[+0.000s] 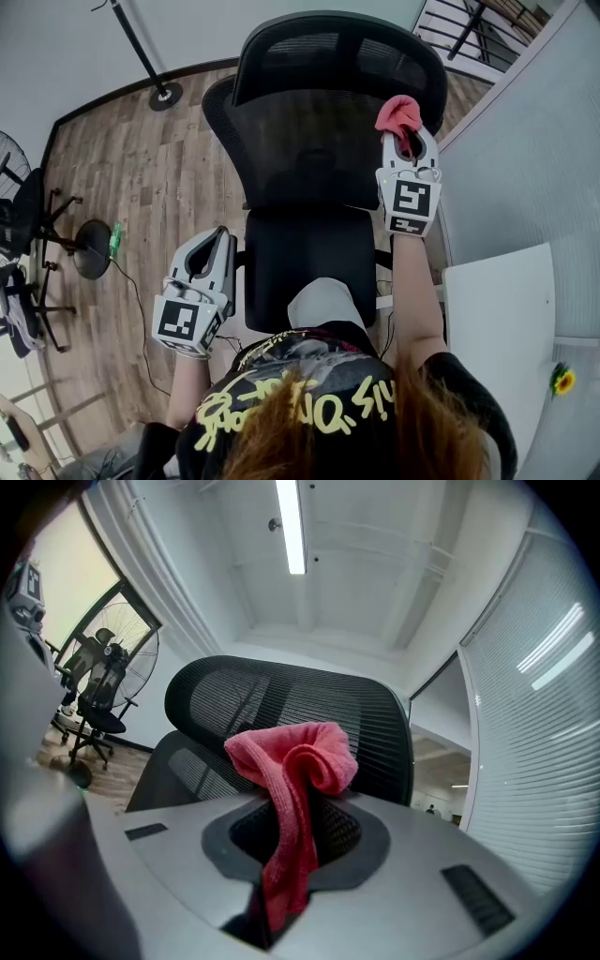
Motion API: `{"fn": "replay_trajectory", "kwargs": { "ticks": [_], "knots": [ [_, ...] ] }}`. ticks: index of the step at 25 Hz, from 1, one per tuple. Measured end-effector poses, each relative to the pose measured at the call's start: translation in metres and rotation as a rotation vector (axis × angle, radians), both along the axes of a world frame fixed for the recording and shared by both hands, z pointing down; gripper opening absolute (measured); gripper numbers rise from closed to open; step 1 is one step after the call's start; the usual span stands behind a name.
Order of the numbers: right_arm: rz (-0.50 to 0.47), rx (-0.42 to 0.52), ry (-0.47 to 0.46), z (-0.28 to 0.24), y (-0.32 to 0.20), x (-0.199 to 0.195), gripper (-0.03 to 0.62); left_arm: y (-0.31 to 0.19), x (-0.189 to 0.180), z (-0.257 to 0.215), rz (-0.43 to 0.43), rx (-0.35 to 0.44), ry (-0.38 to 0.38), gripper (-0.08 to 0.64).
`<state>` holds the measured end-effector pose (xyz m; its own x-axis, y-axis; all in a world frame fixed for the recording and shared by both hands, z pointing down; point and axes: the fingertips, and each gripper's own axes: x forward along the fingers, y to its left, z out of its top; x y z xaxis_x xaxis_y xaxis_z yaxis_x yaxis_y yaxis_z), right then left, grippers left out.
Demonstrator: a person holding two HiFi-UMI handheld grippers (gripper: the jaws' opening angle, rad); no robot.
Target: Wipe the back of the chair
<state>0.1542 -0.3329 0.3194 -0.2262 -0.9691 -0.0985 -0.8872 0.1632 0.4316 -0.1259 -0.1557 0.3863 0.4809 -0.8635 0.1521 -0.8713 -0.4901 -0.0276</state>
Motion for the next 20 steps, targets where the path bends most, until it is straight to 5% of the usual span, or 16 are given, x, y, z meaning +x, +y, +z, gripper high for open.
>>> {"fn": "replay_trajectory", "kwargs": {
  "ticks": [20],
  "knots": [
    [-0.07, -0.036, -0.098, 0.006, -0.026, -0.056, 0.061, 0.003, -0.018, 0.003, -0.025, -0.006, 0.005, -0.006]
  ]
}}
